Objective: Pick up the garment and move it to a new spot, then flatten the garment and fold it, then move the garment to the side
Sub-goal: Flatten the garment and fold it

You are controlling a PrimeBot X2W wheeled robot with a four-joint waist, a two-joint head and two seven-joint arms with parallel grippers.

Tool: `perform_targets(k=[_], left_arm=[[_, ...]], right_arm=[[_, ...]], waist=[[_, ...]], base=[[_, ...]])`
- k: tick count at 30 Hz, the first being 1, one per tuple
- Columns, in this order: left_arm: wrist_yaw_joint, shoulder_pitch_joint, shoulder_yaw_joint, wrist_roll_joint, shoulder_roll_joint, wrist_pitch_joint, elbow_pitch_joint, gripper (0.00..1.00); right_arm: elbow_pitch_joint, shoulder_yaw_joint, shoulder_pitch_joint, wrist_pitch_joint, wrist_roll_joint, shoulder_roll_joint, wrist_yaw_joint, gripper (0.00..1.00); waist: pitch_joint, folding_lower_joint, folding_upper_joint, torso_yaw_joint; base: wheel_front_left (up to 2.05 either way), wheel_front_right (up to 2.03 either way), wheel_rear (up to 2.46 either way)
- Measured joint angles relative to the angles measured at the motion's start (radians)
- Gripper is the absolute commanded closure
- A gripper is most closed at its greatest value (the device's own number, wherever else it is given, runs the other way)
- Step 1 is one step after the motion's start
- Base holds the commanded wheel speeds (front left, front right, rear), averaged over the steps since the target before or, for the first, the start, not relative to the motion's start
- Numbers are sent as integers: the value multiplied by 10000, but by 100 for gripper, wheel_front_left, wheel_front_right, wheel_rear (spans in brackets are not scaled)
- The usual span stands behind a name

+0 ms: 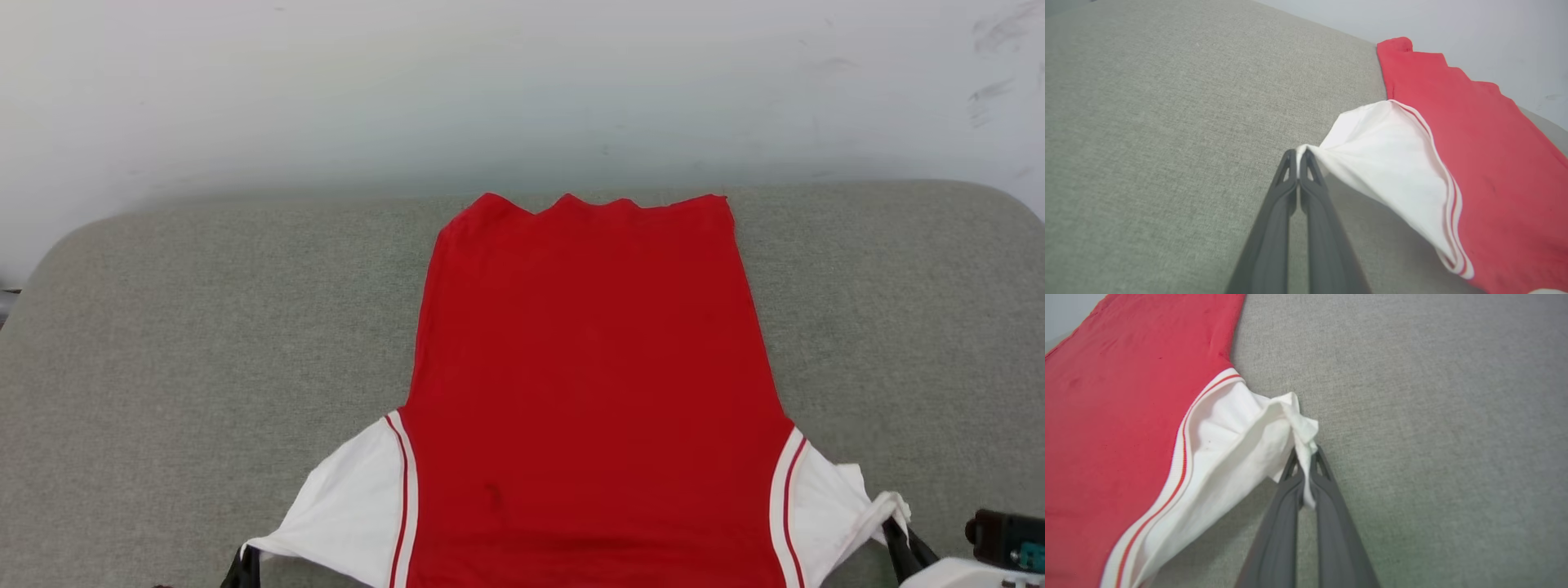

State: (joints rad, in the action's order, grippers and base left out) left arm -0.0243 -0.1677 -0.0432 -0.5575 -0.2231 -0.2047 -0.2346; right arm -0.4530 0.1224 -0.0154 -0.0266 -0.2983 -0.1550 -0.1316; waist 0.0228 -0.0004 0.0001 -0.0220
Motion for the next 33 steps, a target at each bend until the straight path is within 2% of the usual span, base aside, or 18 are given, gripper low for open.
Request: perform_targets(k=[4,5,6,7,8,14,22,23,24,26,27,28,33], left_arm=[[-213,-551,-8,-56,48,192,859,100],[-242,-586,-58,-25,52,253,1057,100],[-259,-599,-123,2,54,318,1244,100],[-263,-601,-176,2,58,424,1371,100],[-263,-601,-245,6,61,520,1478,100],[-224,-383,-527,111,25,709,1946,100],[36,825,-1053,364,50,757,2255,100],[88,989,-1118,397,59,738,2268,100],[261,1459,-1285,476,82,660,2270,100],[336,1756,-1455,566,130,612,2316,100],[424,2122,-1638,652,167,621,2395,100],[464,2224,-1699,654,198,623,2422,100],[644,2764,-1891,692,307,596,2504,100]], right_arm=[[1264,443,983,-570,596,343,0,100],[1521,506,1126,-750,669,431,0,93],[1751,570,1220,-861,815,502,0,60],[1935,606,1257,-1009,926,546,0,22],[2107,604,1259,-1174,913,591,4,0],[2734,633,448,-1358,1030,686,6,0],[2113,1141,-2502,-1687,920,261,6,0],[1895,1141,-2945,-1887,880,194,6,0],[1120,1158,-4167,-2648,752,-35,6,0],[639,1152,-4977,-3183,677,-268,6,0],[-157,1179,-6052,-4142,694,-629,6,0],[-376,1197,-6380,-4497,673,-713,6,0],[-1150,1154,-8150,-5411,1062,-1197,6,0]], waist=[[-53,1,0,100],[-37,1,0,121],[-13,2,0,138],[15,2,0,153],[50,1,0,170],[362,3,0,269],[1232,5,0,677],[1377,5,0,742],[1811,6,0,980],[2088,5,0,1174],[2493,6,0,1476],[2630,6,0,1573],[3391,6,0,2001]], base=[[0,0,0],[0,0,0],[0,0,0],[0,0,0],[0,0,0],[0,0,0],[0,0,0],[0,0,0],[0,0,0],[0,0,0],[0,0,0],[0,0,0],[0,0,0]])
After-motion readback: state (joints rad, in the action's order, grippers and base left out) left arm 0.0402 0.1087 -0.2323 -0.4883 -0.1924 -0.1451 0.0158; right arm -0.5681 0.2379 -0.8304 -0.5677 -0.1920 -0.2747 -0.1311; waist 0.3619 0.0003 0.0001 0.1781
